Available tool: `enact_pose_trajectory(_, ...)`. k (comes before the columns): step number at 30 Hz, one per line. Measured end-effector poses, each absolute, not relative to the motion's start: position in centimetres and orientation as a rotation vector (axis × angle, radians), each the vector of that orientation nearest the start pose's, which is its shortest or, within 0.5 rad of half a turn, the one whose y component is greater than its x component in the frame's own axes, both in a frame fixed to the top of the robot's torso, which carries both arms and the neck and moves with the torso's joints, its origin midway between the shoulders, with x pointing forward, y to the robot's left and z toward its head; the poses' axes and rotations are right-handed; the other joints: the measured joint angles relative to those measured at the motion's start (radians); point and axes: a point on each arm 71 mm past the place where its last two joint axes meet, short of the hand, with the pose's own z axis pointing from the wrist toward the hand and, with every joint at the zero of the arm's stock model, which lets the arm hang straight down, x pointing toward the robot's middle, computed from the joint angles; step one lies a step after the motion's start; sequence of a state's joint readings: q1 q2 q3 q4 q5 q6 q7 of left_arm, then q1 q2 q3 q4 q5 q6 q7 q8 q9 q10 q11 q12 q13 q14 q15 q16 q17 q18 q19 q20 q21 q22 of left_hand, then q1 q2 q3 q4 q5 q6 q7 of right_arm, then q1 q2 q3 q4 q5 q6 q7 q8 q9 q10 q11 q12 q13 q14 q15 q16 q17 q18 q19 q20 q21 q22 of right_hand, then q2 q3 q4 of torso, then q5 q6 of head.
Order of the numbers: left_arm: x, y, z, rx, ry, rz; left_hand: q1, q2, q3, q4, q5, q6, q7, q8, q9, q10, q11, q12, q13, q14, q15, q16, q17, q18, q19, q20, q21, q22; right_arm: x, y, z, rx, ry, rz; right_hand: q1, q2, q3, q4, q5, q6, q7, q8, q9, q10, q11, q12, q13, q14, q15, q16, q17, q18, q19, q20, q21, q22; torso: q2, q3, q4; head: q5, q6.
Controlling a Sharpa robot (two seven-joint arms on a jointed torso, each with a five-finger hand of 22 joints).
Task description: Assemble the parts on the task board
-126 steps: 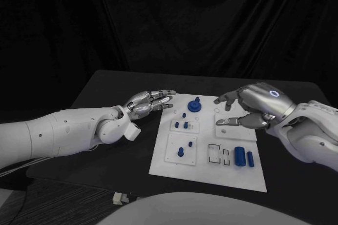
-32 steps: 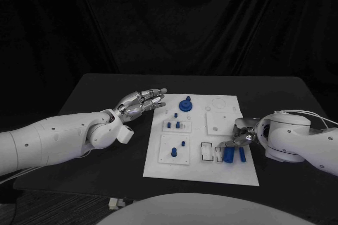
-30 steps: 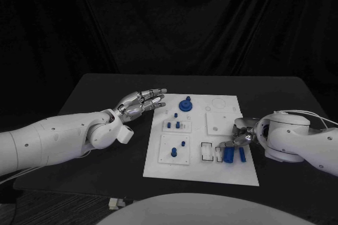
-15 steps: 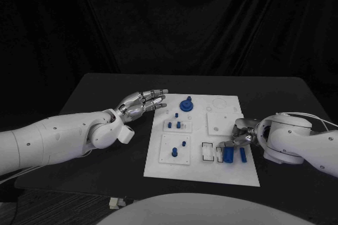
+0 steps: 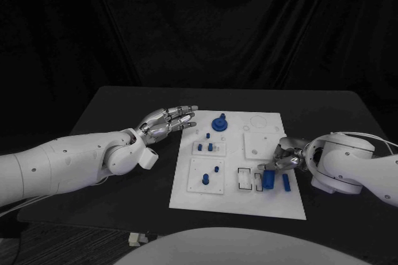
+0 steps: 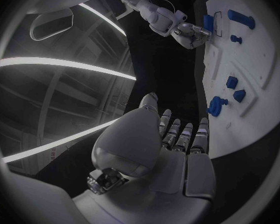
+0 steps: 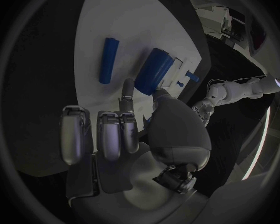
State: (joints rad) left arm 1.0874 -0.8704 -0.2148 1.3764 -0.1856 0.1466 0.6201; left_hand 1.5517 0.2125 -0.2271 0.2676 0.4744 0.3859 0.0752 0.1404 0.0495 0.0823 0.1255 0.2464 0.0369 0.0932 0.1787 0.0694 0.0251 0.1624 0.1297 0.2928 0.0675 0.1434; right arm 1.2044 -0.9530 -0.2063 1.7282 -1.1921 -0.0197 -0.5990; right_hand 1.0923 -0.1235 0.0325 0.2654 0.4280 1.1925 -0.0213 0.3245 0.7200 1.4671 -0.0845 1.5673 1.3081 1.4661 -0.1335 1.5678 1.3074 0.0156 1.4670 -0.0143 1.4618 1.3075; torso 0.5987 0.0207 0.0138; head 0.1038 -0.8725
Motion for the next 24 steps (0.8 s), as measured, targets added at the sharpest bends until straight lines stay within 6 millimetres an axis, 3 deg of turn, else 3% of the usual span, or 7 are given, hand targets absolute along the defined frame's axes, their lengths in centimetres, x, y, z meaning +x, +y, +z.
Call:
enact_pose_trajectory(13, 44.4, 24.5, -28.3, -0.911, 1.687, -1.796, 0.004, 0.004, 0.0, 0.0, 0.0, -0.003, 0.003, 0.0, 0.0, 0.0, 0.0, 0.0, -0.001, 0.0, 0.0, 0.0, 0.0, 0.0, 0.0, 0.0, 0.0, -0.001, 41.6, -21.3, -24.3, 0.13, 2.299, 0.327, 0.005, -0.004, 0.0, 0.0, 0.0, -0.005, -0.001, 0.004, 0.006, 0.0, 0.001, 0.0, 0.0, 0.0, 0.0, 0.0, 0.0, 0.0, 0.0, 0.0, -0.008, 0.0, 0.0, 0.0, 0.0, 0.005, 0.0)
enact_pose_trajectory(24, 44.4, 24.4, -28.3, -0.911, 1.691, -1.797, 0.004, 0.004, 0.0, 0.0, 0.0, -0.003, 0.003, 0.0, 0.0, 0.0, 0.0, 0.0, -0.001, 0.0, 0.0, 0.0, 0.0, 0.0, 0.0, 0.0, 0.0, -0.001, 41.7, -18.4, -24.6, 0.086, 2.31, 0.378, 0.011, -0.01, 0.0, 0.0, 0.001, -0.022, 0.001, 0.004, 0.006, -0.001, 0.001, 0.0, 0.0, 0.0, 0.001, 0.0, 0.0, 0.0, -0.004, -0.003, -0.014, 0.0, 0.0, 0.0, 0.0, 0.004, 0.0)
